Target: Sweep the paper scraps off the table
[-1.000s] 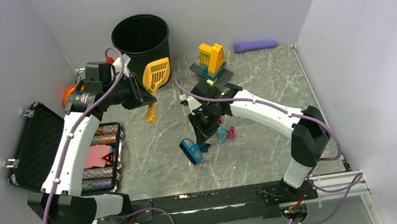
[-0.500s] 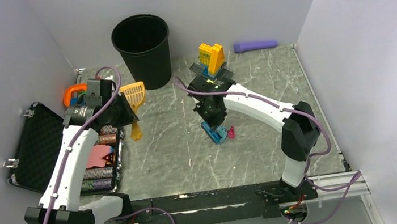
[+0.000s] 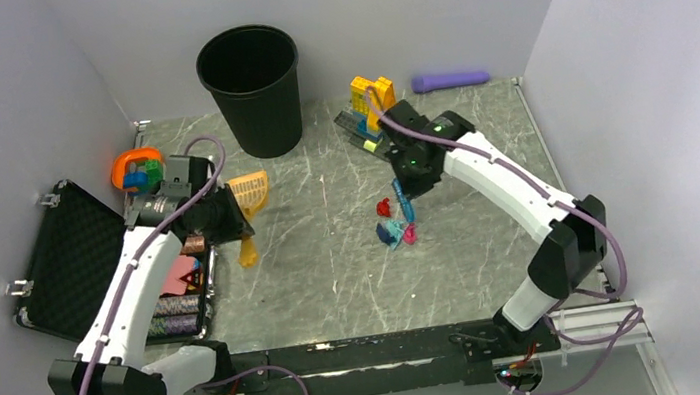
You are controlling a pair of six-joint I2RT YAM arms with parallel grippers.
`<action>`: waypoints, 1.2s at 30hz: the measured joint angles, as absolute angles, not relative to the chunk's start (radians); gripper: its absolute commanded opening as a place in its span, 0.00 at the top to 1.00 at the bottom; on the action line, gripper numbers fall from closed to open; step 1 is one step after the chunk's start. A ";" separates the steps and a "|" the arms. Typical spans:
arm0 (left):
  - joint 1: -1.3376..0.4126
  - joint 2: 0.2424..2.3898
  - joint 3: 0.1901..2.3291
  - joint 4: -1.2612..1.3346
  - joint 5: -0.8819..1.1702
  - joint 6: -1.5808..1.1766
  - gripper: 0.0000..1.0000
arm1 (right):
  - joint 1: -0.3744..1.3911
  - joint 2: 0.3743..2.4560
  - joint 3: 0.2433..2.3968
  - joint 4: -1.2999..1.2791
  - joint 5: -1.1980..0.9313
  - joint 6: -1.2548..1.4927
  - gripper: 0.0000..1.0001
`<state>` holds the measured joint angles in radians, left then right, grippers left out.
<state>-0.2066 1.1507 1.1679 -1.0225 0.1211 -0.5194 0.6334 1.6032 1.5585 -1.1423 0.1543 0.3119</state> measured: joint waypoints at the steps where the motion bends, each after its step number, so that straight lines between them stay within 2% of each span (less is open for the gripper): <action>1: -0.208 1.154 1.159 -1.015 0.148 -0.510 1.00 | 0.607 1.589 1.549 -1.142 0.148 0.327 1.00; 8: -0.332 1.234 1.181 -0.983 0.207 -0.409 1.00 | 0.424 1.497 1.442 -1.157 0.103 0.457 1.00; 17: -0.515 1.490 1.348 -1.053 0.094 -0.301 1.00 | 0.432 1.498 1.353 -1.190 0.086 0.604 1.00; 27: -0.619 1.493 1.334 -1.187 0.111 -0.293 1.00 | 0.432 1.580 1.294 -1.125 0.011 0.641 1.00; 36: -0.702 1.483 1.296 -1.254 0.184 -0.302 1.00 | 0.434 1.700 1.399 -1.060 -0.111 0.656 1.00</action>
